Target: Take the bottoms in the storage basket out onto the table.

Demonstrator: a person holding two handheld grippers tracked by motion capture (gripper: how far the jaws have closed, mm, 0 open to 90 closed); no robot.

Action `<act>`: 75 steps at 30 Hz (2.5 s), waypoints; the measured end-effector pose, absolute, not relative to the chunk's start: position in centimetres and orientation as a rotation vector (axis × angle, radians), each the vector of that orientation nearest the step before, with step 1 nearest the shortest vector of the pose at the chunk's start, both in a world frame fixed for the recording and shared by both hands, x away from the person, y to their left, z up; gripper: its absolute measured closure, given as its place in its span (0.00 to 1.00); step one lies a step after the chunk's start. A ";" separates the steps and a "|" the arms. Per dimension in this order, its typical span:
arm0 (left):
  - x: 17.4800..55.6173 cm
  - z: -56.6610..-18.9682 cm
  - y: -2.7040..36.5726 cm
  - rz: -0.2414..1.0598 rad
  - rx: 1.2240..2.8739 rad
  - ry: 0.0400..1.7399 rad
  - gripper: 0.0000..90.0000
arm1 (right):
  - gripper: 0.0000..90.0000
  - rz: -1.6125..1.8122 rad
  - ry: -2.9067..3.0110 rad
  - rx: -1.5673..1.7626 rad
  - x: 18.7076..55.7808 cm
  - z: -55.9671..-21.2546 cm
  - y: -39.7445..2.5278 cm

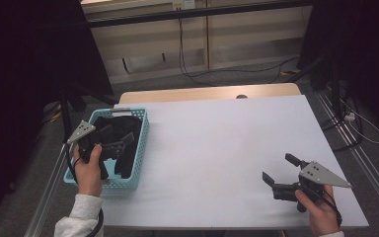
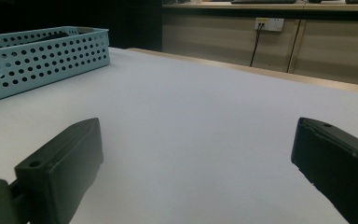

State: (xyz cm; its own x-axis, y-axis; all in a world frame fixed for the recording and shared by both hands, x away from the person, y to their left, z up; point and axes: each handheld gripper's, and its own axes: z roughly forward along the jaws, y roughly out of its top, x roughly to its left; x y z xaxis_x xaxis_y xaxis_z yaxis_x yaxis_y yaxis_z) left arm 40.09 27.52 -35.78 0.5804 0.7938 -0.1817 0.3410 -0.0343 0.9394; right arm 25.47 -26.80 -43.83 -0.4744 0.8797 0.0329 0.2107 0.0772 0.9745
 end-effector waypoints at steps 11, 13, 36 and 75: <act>42.1 -36.2 28.1 0.480 1.666 1.000 0.03 | 0.02 1.426 1.774 1.083 25.6 -43.9 -27.1; 42.5 -36.2 28.2 0.481 1.667 1.012 0.03 | 0.02 1.432 1.768 1.093 25.6 -43.9 -27.2; 46.4 -38.9 29.2 0.492 1.859 1.133 0.06 | 0.02 1.438 1.820 1.062 25.5 -44.0 -26.7; 48.9 -44.2 26.6 0.377 2.235 1.248 0.09 | 0.02 1.441 1.844 1.046 25.4 -44.0 -26.4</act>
